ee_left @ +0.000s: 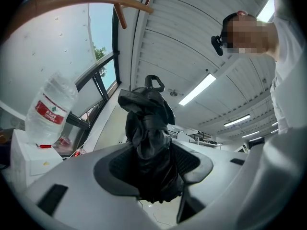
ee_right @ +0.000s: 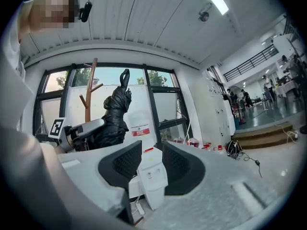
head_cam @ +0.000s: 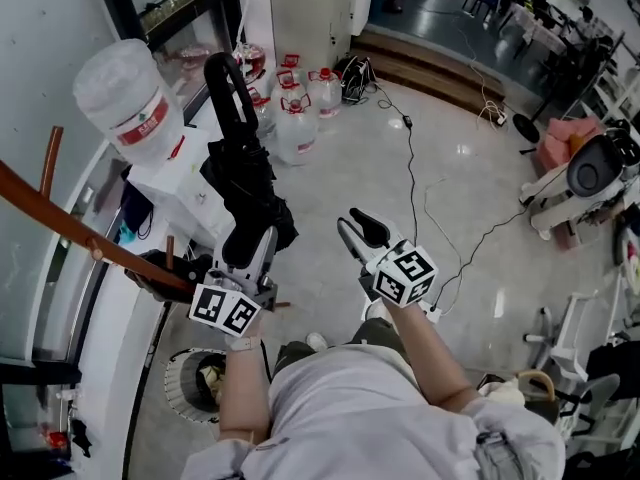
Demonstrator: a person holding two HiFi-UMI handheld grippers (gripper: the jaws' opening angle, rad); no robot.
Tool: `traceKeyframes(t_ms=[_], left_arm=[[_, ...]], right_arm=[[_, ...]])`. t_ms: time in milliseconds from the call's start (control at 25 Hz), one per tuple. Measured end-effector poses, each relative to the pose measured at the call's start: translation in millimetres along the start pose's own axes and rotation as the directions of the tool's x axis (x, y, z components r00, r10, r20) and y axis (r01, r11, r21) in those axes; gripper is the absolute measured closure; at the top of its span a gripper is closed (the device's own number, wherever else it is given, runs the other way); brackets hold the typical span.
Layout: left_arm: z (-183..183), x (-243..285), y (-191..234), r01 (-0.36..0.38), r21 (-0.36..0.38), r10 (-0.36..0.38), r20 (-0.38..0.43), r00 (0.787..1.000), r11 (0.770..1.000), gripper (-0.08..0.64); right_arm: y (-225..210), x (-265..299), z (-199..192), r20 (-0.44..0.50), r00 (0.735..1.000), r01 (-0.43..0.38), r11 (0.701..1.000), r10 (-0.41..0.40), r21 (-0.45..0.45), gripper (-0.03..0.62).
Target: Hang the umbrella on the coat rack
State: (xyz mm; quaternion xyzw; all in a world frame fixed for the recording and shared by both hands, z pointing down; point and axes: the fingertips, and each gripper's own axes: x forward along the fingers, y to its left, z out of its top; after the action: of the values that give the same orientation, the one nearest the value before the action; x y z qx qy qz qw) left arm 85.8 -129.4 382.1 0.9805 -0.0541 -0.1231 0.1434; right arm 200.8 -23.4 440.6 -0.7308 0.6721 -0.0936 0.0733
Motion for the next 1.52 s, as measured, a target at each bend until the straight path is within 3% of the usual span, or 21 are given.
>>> traceKeyframes(t_ms=[400,680,1040,1520], left_arm=[[-6.6,0.7,2.0,-0.114,0.015,0.113,0.031,0.993,0.993,0.341],[23.9,-30.6,37.7,-0.231,0.004,0.229,0.096,0.969,0.973,0.341],[42.3,-49.8,104.5,-0.404,0.013,0.395,0.186,0.900,0.915,0.341],[62.9,-53.3,107.9,-0.537,0.011,0.511,0.291,0.809,0.843,0.341]], right_arm=[[-9.9,35.4,-9.6,-0.029,0.986,-0.161,0.986,0.162,0.035,0.468],[34.1,101.2,-8.0,-0.071,0.942,-0.326,0.945,0.328,0.041,0.468],[67.5,205.4,-24.8,-0.139,0.826,-0.543,0.837,0.546,0.060,0.468],[98.7,251.0,-23.4,-0.171,0.643,-0.745,0.662,0.746,0.087,0.468]])
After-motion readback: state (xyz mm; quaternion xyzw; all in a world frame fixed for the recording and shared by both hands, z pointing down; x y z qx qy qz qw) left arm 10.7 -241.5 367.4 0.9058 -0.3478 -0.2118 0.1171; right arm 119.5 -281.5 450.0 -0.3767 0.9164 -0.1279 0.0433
